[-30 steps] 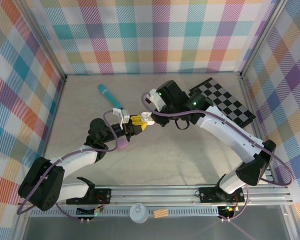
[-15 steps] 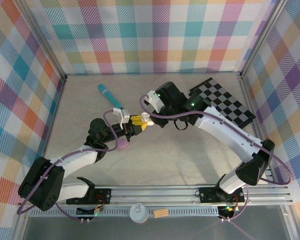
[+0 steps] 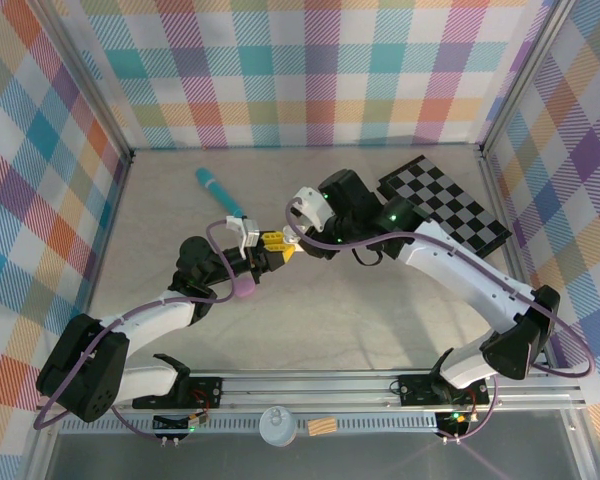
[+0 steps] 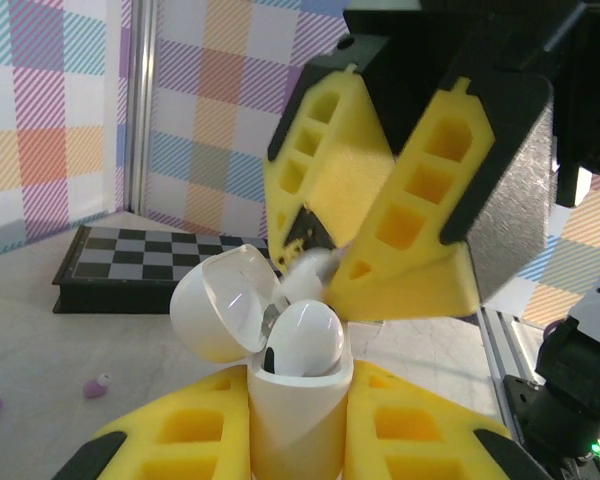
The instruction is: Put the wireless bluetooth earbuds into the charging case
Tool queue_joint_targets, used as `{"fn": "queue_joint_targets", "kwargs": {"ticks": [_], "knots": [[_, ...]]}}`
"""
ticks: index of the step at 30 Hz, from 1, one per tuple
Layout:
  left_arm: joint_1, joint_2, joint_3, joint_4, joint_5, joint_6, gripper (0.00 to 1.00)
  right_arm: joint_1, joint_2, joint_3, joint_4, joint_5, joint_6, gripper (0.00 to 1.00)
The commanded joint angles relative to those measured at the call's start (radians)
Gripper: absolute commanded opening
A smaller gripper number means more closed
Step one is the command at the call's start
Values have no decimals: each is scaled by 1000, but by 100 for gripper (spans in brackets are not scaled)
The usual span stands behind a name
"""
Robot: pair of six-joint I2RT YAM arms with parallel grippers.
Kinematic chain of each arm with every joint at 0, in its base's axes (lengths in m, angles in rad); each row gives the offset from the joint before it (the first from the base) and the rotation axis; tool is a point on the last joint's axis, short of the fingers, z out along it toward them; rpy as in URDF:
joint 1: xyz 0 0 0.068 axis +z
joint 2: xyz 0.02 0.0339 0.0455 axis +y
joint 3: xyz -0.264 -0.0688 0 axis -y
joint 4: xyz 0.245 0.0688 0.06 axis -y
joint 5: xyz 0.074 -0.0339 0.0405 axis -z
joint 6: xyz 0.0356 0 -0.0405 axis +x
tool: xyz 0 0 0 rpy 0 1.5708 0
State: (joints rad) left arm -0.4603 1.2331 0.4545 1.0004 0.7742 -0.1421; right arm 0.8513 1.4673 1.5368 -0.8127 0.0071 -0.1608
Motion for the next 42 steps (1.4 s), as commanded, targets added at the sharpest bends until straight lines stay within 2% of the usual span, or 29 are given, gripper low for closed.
{"fn": "queue_joint_targets", "kwargs": {"ticks": [1, 4, 8, 13, 17, 21, 30, 42], "knots": [[9, -18, 19, 78, -3, -8, 13, 3, -33, -14, 12, -43, -4, 37], [11, -19, 15, 86, -2, -8, 12, 2, -53, -21, 32, -35, 11, 42], [11, -20, 8, 91, -1, -7, 12, -21, -95, -47, 80, -57, 50, 43], [14, -22, 1, 105, 0, -5, 12, -82, -134, -76, 159, -115, 194, 54], [14, -21, -5, 131, 9, -7, 12, -159, -93, -49, 156, -191, 337, 60], [14, -10, -10, 171, 35, -8, 12, -206, -1, 49, 63, -288, 398, 63], [16, -38, -23, 182, 46, -7, 12, -213, 146, 185, -62, -434, 386, 65], [27, -56, -19, 124, 1, 19, 12, -214, 87, 166, -165, -542, 257, 67]]}}
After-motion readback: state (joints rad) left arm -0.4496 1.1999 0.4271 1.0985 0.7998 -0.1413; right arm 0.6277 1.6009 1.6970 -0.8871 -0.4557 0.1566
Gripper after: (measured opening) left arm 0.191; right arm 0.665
